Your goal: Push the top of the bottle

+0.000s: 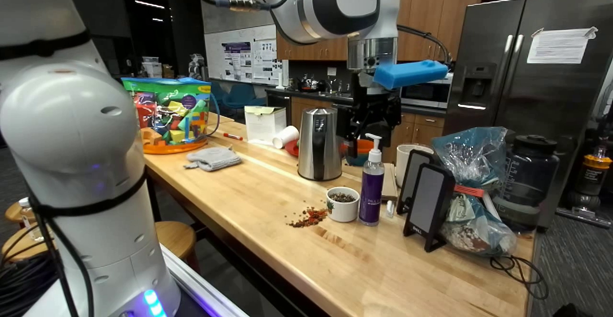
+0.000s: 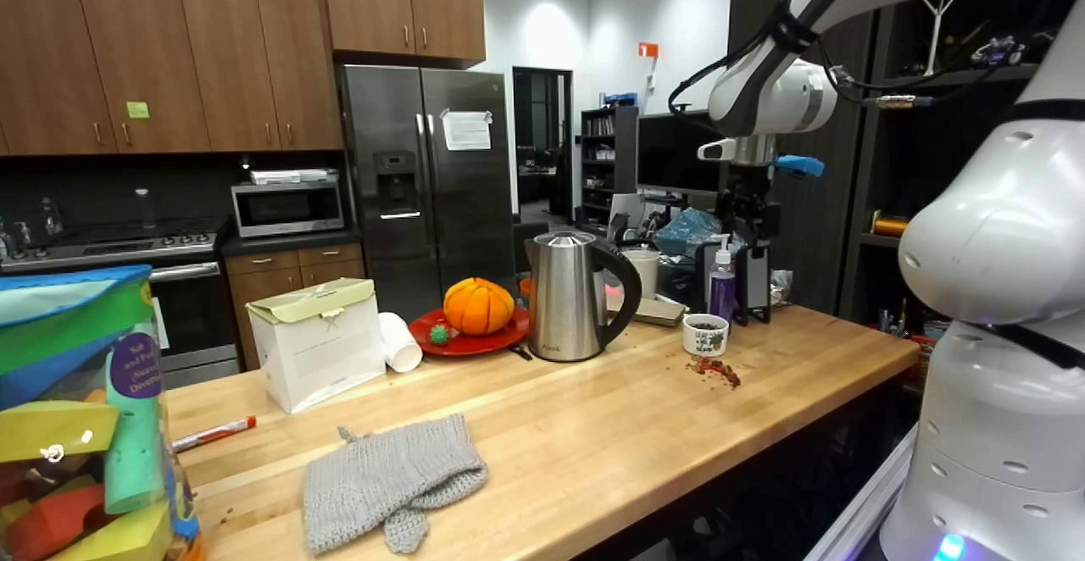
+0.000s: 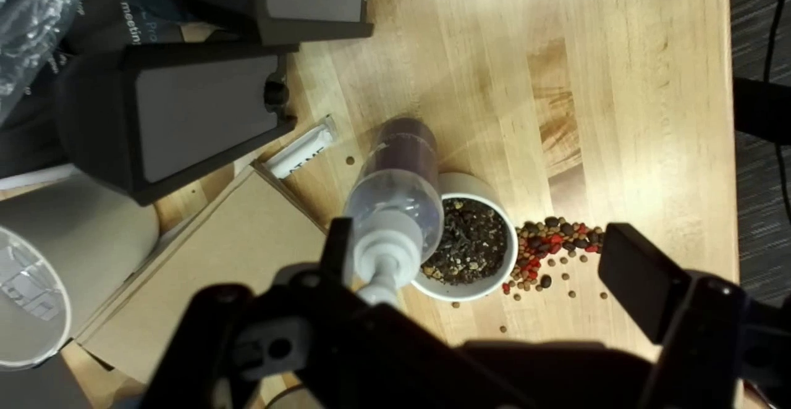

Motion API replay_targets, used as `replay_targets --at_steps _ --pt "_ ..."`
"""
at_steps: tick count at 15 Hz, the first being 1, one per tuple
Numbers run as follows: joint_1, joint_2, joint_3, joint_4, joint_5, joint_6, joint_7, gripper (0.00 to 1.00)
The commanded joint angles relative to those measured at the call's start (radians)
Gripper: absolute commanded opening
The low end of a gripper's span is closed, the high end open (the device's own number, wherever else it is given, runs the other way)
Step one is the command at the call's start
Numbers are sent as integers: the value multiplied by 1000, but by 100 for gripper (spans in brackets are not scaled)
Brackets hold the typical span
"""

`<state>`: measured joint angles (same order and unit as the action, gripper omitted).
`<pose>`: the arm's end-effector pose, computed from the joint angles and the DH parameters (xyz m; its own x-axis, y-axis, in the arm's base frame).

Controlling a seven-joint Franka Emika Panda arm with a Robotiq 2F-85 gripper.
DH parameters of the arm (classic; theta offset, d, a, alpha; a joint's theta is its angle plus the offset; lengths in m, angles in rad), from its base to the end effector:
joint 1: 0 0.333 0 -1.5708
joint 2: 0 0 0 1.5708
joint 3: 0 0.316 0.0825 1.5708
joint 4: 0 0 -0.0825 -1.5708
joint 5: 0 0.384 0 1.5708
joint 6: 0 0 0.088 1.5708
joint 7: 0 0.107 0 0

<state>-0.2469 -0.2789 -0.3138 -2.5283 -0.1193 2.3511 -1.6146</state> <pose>0.3742 -0.2356 0.3792 0.4166 0.9090 -0.0110 0.9057 -0.4140 0.0912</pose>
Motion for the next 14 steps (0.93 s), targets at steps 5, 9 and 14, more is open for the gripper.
replay_targets --at_steps 5,9,14 --pt "-16 -122 -5 -26 -42 3 78 100" --pt "-15 -189 -3 -39 -64 1 109 100" --pt "-14 -317 9 -102 -92 17 144 100"
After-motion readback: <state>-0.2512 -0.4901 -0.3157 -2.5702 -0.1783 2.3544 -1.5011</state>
